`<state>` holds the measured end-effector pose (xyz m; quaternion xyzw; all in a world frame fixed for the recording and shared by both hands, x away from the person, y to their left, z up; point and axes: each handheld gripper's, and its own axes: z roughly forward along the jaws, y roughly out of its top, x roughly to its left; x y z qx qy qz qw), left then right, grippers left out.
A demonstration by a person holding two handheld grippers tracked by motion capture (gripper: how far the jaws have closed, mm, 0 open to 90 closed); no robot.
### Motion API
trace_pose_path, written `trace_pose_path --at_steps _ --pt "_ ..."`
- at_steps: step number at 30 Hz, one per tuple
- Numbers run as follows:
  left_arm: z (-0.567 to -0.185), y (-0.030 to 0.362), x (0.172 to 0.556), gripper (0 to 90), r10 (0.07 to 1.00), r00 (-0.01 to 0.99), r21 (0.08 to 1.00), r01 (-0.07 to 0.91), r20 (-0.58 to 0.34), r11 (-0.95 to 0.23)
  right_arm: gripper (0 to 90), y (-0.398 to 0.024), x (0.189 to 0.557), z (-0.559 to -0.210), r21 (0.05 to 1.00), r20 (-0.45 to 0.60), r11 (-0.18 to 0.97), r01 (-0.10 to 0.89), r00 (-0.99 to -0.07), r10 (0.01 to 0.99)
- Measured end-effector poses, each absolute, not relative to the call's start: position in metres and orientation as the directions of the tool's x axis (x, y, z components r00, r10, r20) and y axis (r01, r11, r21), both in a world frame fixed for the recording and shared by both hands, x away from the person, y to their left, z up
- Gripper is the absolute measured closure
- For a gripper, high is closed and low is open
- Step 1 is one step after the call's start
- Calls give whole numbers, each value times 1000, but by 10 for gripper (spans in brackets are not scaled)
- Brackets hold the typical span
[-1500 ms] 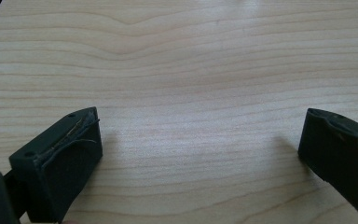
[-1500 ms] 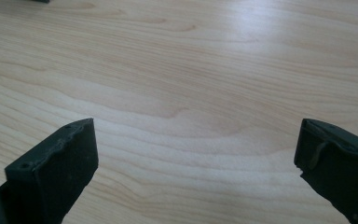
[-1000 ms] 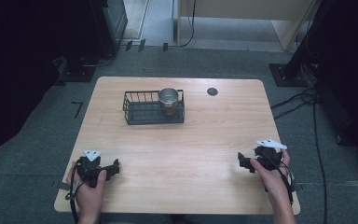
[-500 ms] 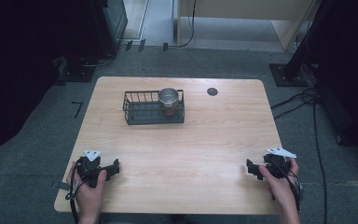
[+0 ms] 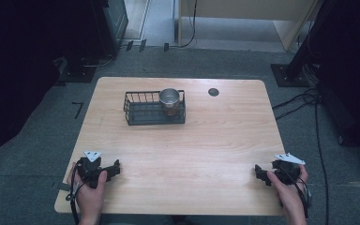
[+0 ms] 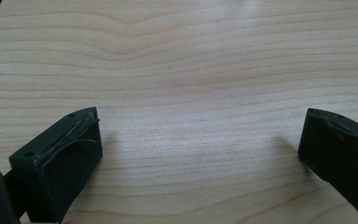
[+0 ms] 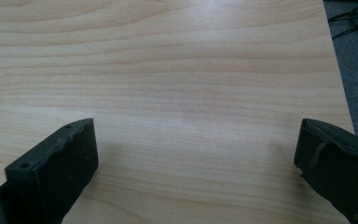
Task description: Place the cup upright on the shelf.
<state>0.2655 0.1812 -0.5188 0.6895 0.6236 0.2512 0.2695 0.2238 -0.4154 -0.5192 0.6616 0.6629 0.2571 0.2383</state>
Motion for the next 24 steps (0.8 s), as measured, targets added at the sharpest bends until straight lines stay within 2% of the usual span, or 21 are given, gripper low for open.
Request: trace_pose_path --at_steps 6,11,24 --pt "-519 181 265 0 995 96 685 725 10 -77 0 -421 221 -522 662 25 -17 749 1 1000" --pt "-519 181 265 0 995 96 685 724 11 -78 0 -423 219 -527 707 25 -10 707 -11 1000" --pt "-519 181 265 0 995 96 685 724 10 -77 0 -424 219 -527 709 26 -4 705 -21 999"
